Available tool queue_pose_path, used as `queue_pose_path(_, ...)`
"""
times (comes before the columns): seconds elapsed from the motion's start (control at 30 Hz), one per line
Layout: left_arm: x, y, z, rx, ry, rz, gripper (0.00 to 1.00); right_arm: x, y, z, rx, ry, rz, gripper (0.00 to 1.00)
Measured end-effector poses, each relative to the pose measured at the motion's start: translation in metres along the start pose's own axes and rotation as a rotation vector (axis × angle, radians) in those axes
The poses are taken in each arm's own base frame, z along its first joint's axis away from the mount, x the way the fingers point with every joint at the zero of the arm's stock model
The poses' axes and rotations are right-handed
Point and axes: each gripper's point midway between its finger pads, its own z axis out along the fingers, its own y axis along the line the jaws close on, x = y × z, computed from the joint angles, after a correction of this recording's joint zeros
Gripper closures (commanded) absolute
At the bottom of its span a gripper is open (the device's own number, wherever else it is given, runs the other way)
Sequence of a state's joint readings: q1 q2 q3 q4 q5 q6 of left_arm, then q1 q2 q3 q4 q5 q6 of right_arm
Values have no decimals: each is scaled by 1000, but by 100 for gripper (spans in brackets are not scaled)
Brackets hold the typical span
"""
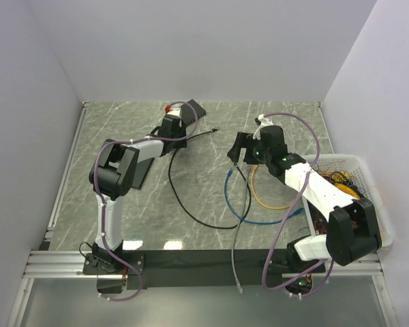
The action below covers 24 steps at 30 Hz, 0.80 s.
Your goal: Insert the plug into the switch port
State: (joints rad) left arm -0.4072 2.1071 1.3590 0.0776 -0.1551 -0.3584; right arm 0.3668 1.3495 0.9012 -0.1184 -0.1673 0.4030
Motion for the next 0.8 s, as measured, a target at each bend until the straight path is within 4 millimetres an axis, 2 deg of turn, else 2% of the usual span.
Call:
queue_pose_path(0.17,4,0,-2,0,7,9,58,3,0,-2,-2,3,0,5)
queue_pose_path(0.37,16,-13,-9,5,8,45,58,4,1,-2,-12,8,1,5)
queue_pose_path(0.43,20,-21,-12,2,7,58,64,4,2,-3,-15,7,0,5)
queue_pose_path(0.47,24,-25,-14,-1,9,64,72,6,1,-4,-16,8,1,5)
queue_pose_path(0.53,29,-34,-16,0,12,67,78,10,0,-7,-17,11,4,5)
queue_pose_path(0.57,31,-38,-17,0,12,69,87,12,0,-9,-18,15,6,5)
queue_pose_path(0.67,36,-46,-21,3,16,57,100,15,2,-12,-31,20,14,5)
queue_pose_path(0.8,45,-54,-32,15,37,12,100,21,7,-13,-57,35,46,5)
